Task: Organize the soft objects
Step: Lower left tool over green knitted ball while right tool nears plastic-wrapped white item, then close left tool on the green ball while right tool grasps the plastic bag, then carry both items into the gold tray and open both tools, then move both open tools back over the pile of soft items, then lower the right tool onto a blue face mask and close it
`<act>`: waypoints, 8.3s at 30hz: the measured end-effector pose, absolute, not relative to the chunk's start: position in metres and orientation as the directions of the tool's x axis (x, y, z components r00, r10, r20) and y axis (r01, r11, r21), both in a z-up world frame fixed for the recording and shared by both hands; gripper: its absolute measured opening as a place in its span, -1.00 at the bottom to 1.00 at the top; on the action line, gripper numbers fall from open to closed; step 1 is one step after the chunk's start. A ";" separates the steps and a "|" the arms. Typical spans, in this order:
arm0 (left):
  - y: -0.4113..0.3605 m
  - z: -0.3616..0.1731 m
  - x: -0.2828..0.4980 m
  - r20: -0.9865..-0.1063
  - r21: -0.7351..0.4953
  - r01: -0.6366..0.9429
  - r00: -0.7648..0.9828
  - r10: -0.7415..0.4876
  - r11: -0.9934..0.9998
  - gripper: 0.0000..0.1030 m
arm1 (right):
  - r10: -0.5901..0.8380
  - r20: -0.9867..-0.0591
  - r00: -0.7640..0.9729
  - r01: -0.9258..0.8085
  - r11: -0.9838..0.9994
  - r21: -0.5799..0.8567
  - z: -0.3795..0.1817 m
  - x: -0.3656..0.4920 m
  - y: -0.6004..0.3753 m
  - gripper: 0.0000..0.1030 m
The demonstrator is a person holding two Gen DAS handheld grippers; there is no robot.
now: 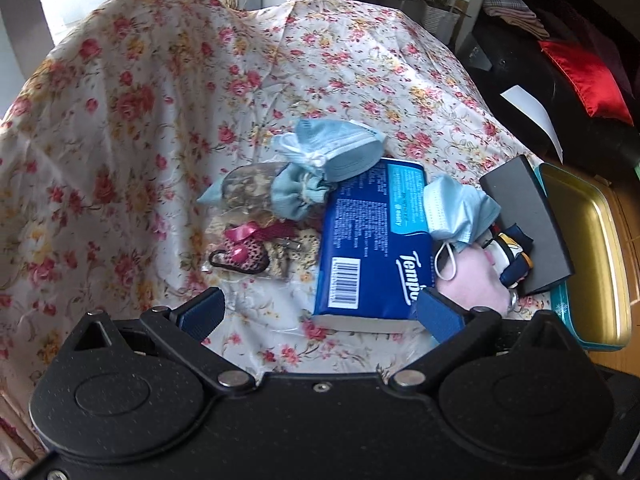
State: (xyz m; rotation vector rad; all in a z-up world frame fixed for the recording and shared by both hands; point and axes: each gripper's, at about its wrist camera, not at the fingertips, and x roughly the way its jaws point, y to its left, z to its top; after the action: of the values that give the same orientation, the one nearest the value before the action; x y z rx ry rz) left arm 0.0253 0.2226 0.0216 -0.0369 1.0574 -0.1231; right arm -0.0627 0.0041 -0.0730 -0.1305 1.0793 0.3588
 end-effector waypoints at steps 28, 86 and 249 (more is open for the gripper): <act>0.171 -0.044 -0.044 -0.957 0.027 0.270 0.284 -0.053 0.962 0.91 | 0.221 -0.867 0.446 -0.230 0.965 0.128 -0.081 -0.058 -0.022 0.70; -0.013 0.035 0.053 -0.811 -0.106 0.496 0.458 -0.364 0.862 0.08 | -0.226 -0.720 0.657 0.652 0.650 0.391 -0.049 -0.066 -0.211 0.13; 0.314 -0.009 0.214 -0.803 -0.157 0.111 0.563 -0.192 0.981 0.68 | 0.157 -0.706 0.691 -0.113 0.988 0.109 -0.034 0.133 0.151 0.99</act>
State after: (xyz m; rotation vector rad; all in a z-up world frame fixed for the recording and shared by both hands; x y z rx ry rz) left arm 0.2145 0.3144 -0.0091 -0.0922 0.9560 -0.1788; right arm 0.1325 0.1510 -0.0337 0.0591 0.7940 0.1508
